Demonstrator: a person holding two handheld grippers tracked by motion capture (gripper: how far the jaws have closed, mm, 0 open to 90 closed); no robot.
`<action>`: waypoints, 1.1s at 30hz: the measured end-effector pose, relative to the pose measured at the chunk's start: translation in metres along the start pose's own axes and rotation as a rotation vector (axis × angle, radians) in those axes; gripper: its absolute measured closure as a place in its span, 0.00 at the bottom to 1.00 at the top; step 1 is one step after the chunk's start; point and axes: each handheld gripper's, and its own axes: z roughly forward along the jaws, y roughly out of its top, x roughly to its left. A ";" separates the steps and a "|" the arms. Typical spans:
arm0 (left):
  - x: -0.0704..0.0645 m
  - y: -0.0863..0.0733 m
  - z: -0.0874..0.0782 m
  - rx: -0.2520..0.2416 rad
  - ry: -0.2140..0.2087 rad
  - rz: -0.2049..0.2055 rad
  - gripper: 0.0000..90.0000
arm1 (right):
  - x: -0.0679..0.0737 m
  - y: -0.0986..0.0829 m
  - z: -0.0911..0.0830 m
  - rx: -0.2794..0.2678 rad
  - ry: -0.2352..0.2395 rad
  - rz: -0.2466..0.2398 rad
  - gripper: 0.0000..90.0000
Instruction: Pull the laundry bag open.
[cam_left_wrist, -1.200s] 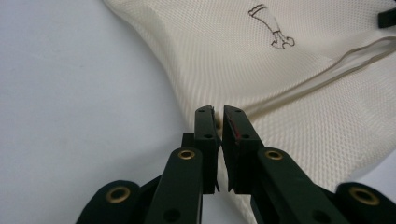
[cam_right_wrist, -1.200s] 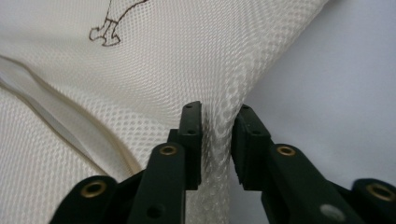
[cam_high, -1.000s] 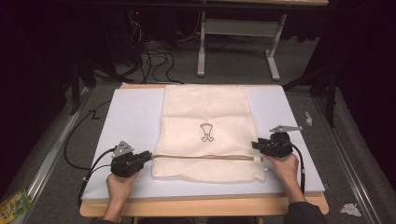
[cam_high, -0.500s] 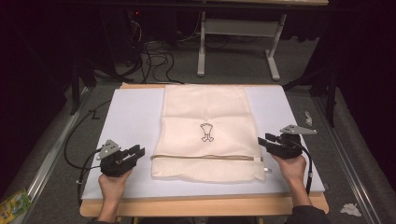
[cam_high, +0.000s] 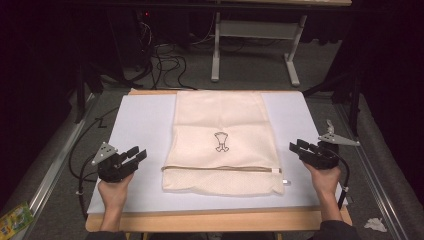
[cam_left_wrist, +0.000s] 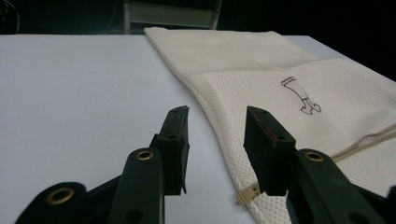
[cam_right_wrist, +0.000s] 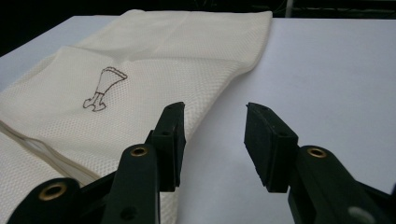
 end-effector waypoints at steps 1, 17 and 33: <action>0.002 0.000 0.000 0.000 0.005 -0.003 0.67 | -0.002 -0.001 -0.001 0.001 -0.006 0.006 0.66; 0.022 -0.005 0.010 0.009 0.070 -0.035 0.64 | -0.027 -0.011 0.002 -0.026 -0.056 0.075 0.66; 0.032 -0.017 0.033 0.059 0.134 -0.053 0.63 | -0.035 -0.021 0.017 -0.007 -0.127 0.106 0.63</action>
